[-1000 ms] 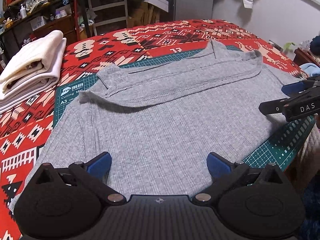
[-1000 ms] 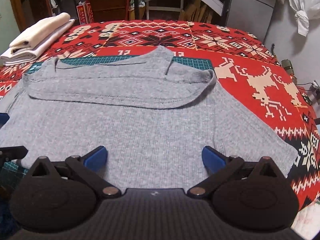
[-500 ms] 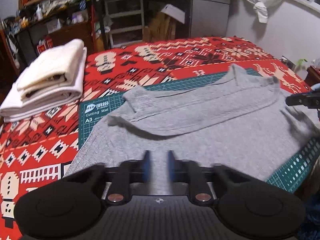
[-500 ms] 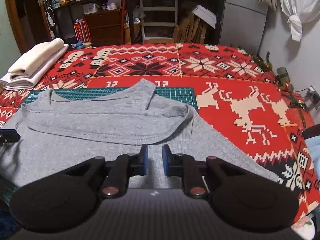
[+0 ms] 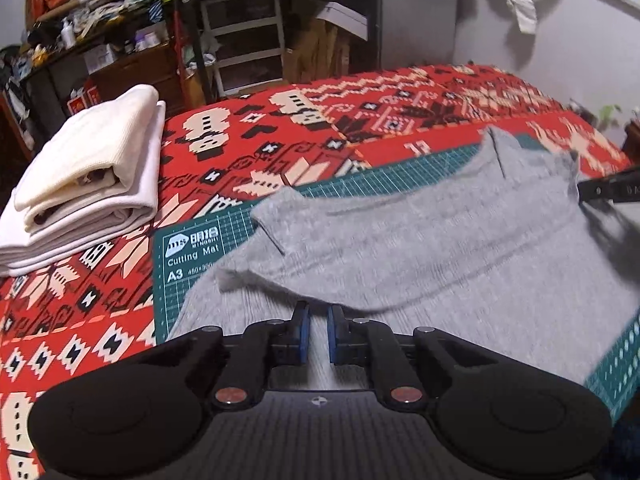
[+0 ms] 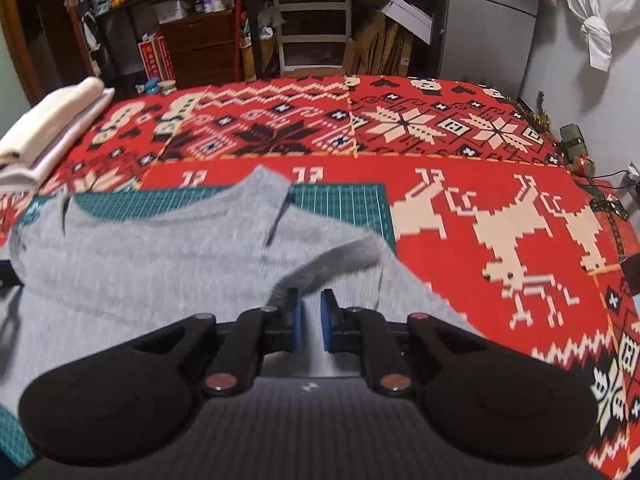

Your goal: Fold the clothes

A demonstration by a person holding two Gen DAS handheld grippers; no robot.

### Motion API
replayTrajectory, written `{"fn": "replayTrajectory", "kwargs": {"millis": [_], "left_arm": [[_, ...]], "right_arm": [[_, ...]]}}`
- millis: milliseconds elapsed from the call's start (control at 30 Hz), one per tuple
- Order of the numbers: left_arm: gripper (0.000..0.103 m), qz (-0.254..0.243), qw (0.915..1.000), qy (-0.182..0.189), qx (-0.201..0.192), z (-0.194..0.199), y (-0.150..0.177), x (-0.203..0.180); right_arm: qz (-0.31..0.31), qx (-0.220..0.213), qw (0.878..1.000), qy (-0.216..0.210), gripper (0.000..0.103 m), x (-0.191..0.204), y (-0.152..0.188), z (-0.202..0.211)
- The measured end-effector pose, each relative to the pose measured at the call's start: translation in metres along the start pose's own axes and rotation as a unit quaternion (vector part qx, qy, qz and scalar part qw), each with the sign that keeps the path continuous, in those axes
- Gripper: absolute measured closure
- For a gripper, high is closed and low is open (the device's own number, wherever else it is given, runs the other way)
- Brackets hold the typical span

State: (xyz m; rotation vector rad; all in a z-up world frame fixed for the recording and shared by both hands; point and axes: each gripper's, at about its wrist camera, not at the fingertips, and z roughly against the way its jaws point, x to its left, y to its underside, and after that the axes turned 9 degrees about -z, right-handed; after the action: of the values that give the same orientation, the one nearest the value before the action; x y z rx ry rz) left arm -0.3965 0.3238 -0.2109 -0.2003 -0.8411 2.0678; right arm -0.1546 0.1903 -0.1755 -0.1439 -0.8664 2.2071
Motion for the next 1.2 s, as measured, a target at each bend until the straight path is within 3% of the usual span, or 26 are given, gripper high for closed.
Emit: {"fn": "replayTrajectory", "kwargs": {"millis": [300,400,600,767,1000,1200], "left_arm": [[0.093,0.027,0.999,-0.035,-0.002,-0.013,-0.023,0.021],[0.093,0.055,0.9982,-0.025,-0.009,-0.007,-0.023,0.03],[0.093,0.057,0.9977,0.026,-0.023,0.011,-0.017,0.017],[0.093,0.035,0.9974,0.061,-0.017,-0.001,-0.019,-0.012],[0.093,0.011,0.9982,0.056,-0.019,-0.026,-0.041,-0.029],[0.093,-0.01,0.9986,0.051,-0.014,-0.033,-0.053,-0.026]], "right_arm": [[-0.053,-0.012,0.998,0.008,0.091,-0.016,-0.027,-0.011],[-0.069,-0.014,0.997,0.005,0.09,-0.023,-0.027,-0.005],[-0.04,-0.011,0.999,-0.034,0.087,-0.009,-0.012,0.014],[-0.004,0.001,0.998,-0.064,0.087,0.023,-0.002,0.008],[0.062,0.007,0.996,-0.066,0.087,0.062,-0.004,-0.018],[0.05,0.005,0.996,-0.078,0.087,0.065,-0.015,-0.026]]}}
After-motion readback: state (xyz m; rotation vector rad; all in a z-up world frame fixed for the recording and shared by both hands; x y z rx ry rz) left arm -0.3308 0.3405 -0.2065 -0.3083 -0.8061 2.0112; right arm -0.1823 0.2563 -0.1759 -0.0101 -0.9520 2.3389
